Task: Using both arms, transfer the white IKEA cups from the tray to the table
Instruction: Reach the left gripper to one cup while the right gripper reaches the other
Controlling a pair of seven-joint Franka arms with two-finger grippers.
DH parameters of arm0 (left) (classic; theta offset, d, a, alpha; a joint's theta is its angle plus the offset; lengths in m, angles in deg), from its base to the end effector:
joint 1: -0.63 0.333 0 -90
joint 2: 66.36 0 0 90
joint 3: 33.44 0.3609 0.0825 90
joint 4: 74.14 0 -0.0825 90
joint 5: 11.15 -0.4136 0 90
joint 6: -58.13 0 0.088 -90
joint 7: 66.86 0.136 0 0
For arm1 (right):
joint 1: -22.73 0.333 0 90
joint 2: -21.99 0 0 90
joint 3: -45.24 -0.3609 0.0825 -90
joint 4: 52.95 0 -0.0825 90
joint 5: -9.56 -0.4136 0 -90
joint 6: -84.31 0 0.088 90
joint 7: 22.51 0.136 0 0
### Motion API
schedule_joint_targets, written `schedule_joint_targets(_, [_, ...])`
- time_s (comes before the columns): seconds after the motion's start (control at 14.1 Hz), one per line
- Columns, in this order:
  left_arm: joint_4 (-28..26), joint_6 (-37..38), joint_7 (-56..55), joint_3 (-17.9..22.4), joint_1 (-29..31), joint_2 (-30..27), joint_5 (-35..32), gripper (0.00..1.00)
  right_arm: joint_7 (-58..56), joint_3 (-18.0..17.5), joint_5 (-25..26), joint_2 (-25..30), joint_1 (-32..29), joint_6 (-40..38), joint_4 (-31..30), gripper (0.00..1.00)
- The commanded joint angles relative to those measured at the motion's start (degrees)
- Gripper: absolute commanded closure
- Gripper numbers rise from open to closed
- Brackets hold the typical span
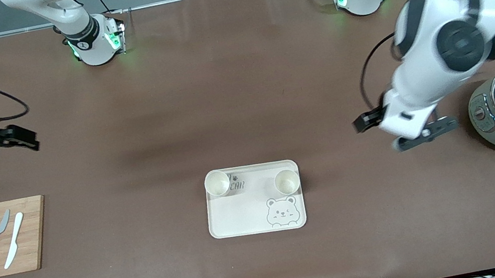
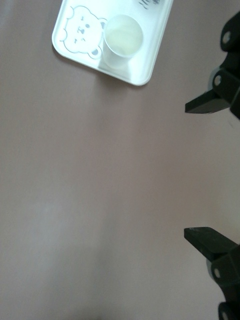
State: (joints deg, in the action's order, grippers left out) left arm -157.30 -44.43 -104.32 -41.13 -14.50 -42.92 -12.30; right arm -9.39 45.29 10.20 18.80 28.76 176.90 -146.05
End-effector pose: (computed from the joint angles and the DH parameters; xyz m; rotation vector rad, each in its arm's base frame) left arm 0.6672 -0.2628 0.4524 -3.1090 -0.4059 0.1176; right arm 0.5985 0.0612 0.5841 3.1124 -0.1928 -0.0964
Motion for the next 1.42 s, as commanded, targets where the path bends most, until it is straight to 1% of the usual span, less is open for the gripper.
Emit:
schedule_joint_targets(0.0, [1.68, -7.53, -4.11, -0.05, -2.52, 6.08, -1.05, 0.0, 8.03, 0.21, -0.72, -2.34, 3.63, 1.71, 0.11, 0.0])
schedule_joint_targets(0.21, [1.77, -17.29, -10.69, 0.04, -7.09, 11.88, -1.3, 0.0, 13.84, 0.21, -0.81, -6.29, 6.71, 5.75, 0.11, 0.0])
schedule_joint_targets(0.28, [1.77, -20.02, -12.28, 0.04, -7.62, 13.55, -1.39, 0.0, 14.9, 0.21, -0.81, -7.35, 7.93, 7.33, 0.11, 0.0])
schedule_joint_targets(0.57, [1.77, -27.15, -15.19, 0.04, -9.56, 17.51, -1.22, 0.0, 22.11, 0.21, -0.99, -9.82, 11.54, 10.42, 0.11, 0.0])
schedule_joint_targets(0.71, [1.77, -32.24, -15.28, -0.05, -9.56, 19.45, -0.96, 0.17, 24.92, 0.21, -0.99, -11.31, 13.38, 12.35, 0.11, 0.0])
schedule_joint_targets(0.85, [1.77, -35.15, -15.28, -0.05, -9.82, 21.03, -0.87, 0.33, 26.16, 0.21, -1.07, -13.5, 15.49, 14.28, 0.72, 0.0])
schedule_joint_targets(0.92, [1.77, -36.38, -15.72, -0.05, -10.09, 21.74, -0.87, 0.36, 26.6, 0.21, -1.07, -14.73, 16.11, 14.99, 1.51, 0.0])
schedule_joint_targets(1.0, [1.77, -37.53, -16.94, -0.05, -10.09, 22.0, -0.87, 0.37, 29.04, 0.21, -2.03, -16.05, 16.64, 15.69, 2.39, 0.0])
schedule_joint_targets(1.07, [1.77, -38.23, -17.91, -0.05, -10.09, 22.7, -0.95, 0.41, 32.11, 0.21, -3.61, -17.54, 17.26, 16.91, 3.0, 0.0])
schedule_joint_targets(1.21, [1.68, -38.33, -18.36, -0.05, -11.05, 22.8, -0.87, 0.6, 36.78, 0.21, -4.41, -20.44, 19.62, 19.99, 4.23, 0.0])
schedule_joint_targets(1.28, [1.6, -38.33, -18.36, -0.05, -11.23, 22.8, -0.87, 0.73, 39.32, 0.21, -4.41, -22.11, 20.42, 20.7, 5.02, 0.0])
schedule_joint_targets(1.35, [1.51, -38.33, -18.36, -0.05, -11.32, 22.8, -0.87, 0.88, 41.61, 0.21, -4.5, -24.04, 21.21, 21.23, 6.34, 0.0])
